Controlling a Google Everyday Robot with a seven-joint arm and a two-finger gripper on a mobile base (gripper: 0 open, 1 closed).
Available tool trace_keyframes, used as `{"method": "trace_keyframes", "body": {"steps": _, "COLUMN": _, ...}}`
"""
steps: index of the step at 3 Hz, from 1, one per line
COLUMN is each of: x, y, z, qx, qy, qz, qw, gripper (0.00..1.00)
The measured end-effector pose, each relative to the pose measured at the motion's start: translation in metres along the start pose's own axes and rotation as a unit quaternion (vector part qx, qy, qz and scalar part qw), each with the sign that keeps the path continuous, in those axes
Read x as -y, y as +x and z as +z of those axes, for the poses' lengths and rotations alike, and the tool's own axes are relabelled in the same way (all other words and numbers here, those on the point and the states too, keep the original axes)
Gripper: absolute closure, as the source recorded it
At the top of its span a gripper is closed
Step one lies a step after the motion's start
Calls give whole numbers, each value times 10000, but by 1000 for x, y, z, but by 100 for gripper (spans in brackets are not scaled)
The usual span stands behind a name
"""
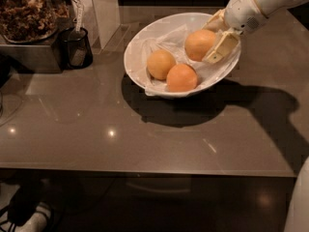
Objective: Pick orange from white bowl
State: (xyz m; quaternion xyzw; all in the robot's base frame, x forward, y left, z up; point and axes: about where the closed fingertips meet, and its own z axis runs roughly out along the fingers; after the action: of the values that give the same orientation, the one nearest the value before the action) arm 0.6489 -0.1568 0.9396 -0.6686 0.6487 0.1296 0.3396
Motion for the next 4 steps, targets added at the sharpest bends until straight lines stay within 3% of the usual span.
{"method": "trace_keyframes", "body": {"steps": 1, "x": -4, "y": -15, "z": -21, "qx": 536, "qy": 94, "qz": 93, "qw": 9985, "gripper": 100}}
{"method": "trace_keyframes", "body": {"steps": 3, "x": -42, "y": -46, "z": -67, "qx": 1469, "qy": 229, "qz": 401, "qw": 9881, "gripper": 100}}
{"method": "trace_keyframes", "body": {"steps": 4, "x": -69, "y": -54, "z": -89, "qx": 1493, "qy": 356, "qz": 569, "qw": 9865, "gripper": 100}}
